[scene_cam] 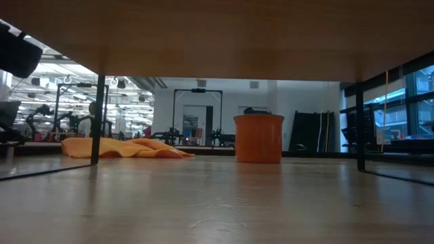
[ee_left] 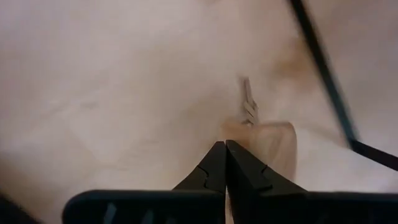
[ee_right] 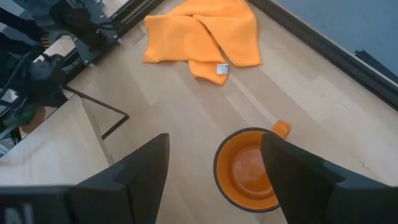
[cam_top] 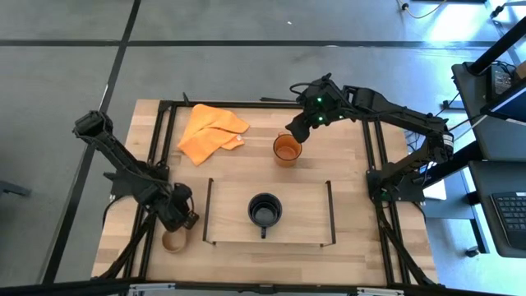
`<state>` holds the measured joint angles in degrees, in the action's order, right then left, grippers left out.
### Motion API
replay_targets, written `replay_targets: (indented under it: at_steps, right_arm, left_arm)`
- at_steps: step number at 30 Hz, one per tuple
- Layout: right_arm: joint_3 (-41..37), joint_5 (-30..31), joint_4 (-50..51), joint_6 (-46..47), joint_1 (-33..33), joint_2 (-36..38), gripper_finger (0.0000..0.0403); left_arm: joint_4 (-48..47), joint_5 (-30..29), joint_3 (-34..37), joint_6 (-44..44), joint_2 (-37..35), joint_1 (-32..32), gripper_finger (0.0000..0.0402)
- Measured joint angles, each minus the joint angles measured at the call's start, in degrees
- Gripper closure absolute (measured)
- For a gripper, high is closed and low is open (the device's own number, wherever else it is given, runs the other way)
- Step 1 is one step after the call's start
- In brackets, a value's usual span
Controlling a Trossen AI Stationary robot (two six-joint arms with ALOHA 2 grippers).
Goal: Stack small to large cups/mugs on shelf
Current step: Put the brown mug on the shelf
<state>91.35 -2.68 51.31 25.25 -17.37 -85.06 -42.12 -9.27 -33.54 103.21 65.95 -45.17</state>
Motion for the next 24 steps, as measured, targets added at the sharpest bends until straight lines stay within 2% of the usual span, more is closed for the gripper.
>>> replay_targets:
  at_steps: [7, 17, 20, 24]
  right_arm:
    - [0.00, 0.80, -0.02, -0.80, -0.16, 0.00, 0.0148]
    - [0.00, 0.76, -0.01, -2.06, -1.92, 0.00, 0.0148]
    - [0.00, 0.74, -0.19, -3.11, -2.30, 0.00, 0.0148]
    - [0.00, 0.57, -0.56, -3.38, -3.08, 0.00, 0.0148]
  left_arm:
    - [7.85, 1.00, -0.17, -0.02, 0.97, -3.21, 0.0401]
    - [21.84, 1.09, -0.18, 4.28, 7.75, -7.73, 0.0401]
    - [20.79, 1.08, -1.19, 4.25, 8.57, -7.78, 0.0401]
    - [9.46, -0.21, -5.75, 3.38, 8.28, -7.73, 0.0401]
